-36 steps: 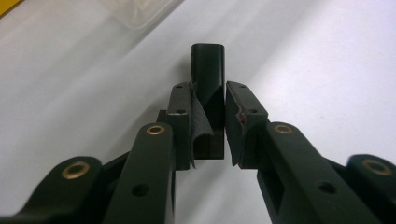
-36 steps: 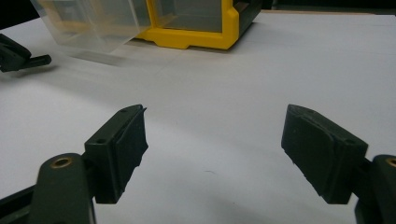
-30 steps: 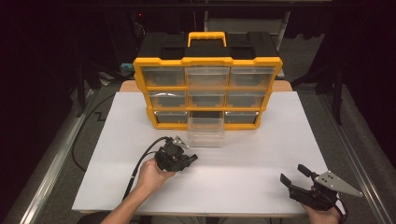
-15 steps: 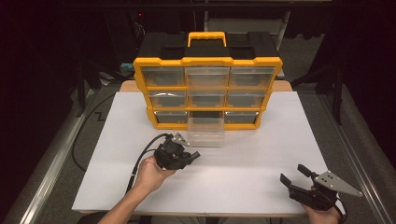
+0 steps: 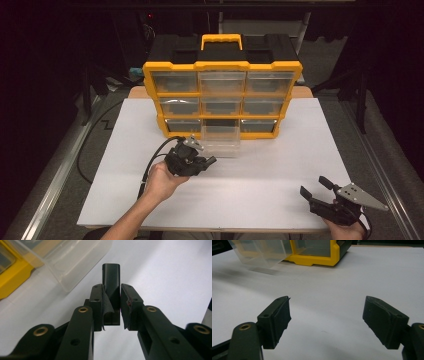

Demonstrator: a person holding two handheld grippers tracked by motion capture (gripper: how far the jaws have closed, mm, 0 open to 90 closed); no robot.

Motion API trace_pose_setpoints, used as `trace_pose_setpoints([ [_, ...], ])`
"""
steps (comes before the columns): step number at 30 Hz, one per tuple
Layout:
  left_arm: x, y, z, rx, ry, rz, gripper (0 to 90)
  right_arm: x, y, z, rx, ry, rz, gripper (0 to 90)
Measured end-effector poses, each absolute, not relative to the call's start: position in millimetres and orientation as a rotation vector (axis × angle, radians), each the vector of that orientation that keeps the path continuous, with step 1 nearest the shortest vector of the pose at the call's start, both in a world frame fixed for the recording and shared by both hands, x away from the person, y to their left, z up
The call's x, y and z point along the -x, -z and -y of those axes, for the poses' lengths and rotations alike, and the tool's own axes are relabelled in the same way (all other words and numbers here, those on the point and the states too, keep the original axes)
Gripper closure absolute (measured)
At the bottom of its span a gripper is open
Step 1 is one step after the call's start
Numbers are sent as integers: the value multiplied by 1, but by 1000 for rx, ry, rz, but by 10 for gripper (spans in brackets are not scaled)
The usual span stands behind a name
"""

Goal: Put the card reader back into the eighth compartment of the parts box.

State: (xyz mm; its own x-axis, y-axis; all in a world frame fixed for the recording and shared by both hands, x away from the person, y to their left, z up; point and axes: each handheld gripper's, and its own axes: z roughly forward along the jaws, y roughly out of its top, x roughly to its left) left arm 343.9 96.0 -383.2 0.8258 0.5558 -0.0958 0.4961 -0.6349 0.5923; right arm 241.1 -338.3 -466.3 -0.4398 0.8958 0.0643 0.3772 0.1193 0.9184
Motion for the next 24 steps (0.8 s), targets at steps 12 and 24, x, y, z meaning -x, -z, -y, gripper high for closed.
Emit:
trace_pose_setpoints([
  [12, -352, 365, -94, -2365, -133, -755, 734, -241, 466, 338, -1227, -1301, -1884, 222],
  [24, -367, 358, -95, -2347, -117, -786, 734, -241, 466, 338, -1225, -1300, -1883, 222],
])
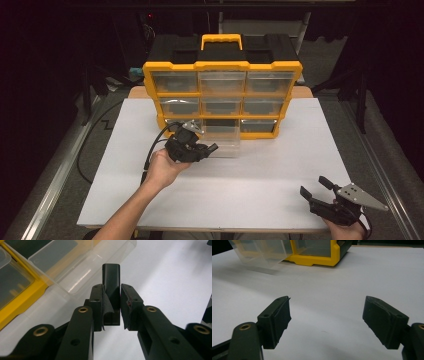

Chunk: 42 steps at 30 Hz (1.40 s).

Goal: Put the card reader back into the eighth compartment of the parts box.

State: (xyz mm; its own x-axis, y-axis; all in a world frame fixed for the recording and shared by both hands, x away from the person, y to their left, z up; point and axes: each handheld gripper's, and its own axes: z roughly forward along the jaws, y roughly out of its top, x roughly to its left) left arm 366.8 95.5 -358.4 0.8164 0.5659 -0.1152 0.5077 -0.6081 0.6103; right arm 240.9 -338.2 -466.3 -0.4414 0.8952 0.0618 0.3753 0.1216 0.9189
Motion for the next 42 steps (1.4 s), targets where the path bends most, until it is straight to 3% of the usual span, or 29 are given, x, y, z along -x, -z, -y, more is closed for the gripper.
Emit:
trace_pose_setpoints([
  [13, -383, 344, -89, -2335, -164, -792, 734, -241, 466, 338, -1230, -1299, -1883, 223],
  [42, -415, 360, -75, -2342, -188, -867, 733, -241, 466, 338, -1226, -1300, -1885, 223],
])
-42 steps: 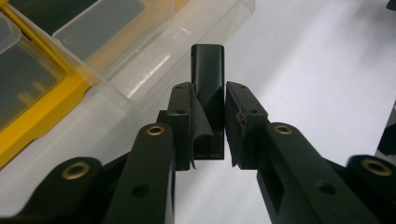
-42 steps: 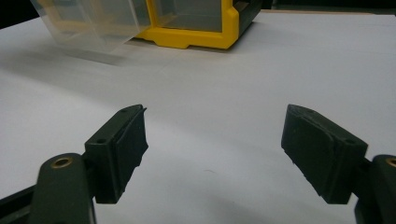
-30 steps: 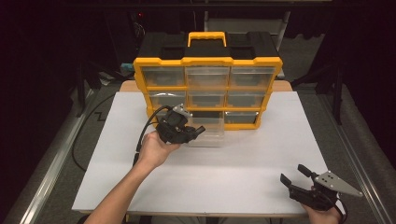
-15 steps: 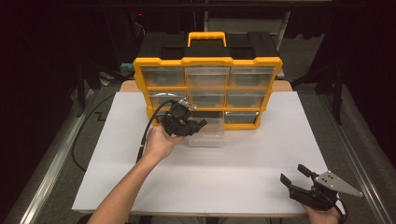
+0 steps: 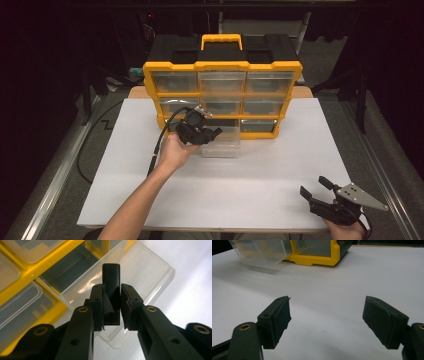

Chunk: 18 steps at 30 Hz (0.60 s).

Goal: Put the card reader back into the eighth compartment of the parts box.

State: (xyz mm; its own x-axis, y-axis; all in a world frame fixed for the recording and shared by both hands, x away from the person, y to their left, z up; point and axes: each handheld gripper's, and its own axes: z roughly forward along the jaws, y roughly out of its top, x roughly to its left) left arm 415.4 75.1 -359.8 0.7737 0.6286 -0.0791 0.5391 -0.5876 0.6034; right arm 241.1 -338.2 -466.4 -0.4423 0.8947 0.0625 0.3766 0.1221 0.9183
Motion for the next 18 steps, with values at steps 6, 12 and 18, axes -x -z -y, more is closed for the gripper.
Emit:
trace_pose_setpoints([
  [6, -418, 363, -74, -2351, -189, -873, 732, -241, 466, 338, -1227, -1302, -1885, 223],
  [12, -421, 368, -71, -2365, -187, -884, 732, -241, 466, 339, -1225, -1302, -1885, 222],
  [18, -422, 371, -70, -2372, -193, -889, 730, -241, 466, 339, -1225, -1301, -1885, 223],
])
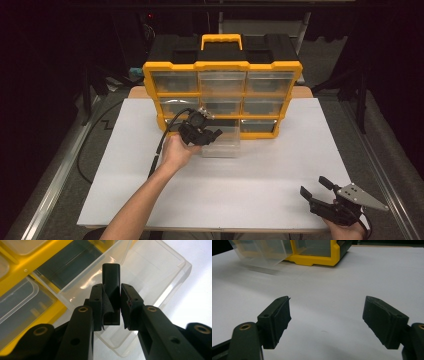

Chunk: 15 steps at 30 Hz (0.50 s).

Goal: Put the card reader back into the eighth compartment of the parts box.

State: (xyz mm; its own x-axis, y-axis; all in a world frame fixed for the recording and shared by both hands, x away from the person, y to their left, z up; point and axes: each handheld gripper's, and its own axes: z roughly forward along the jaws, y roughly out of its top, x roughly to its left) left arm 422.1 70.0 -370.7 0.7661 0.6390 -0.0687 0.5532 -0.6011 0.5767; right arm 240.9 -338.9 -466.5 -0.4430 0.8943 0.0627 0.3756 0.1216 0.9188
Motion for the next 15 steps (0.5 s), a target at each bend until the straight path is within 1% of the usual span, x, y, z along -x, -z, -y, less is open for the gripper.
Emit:
trace_pose_setpoints([
  [3, -422, 370, -70, -2368, -196, -888, 724, -241, 466, 339, -1227, -1302, -1884, 223],
  [6, -422, 369, -72, -2342, -194, -894, 633, -241, 466, 339, -1227, -1302, -1884, 223],
  [10, -418, 365, -74, -2326, -201, -885, 576, -241, 466, 339, -1228, -1302, -1883, 222],
  [15, -412, 360, -75, -2314, -218, -880, 526, -241, 467, 339, -1225, -1301, -1885, 223],
])
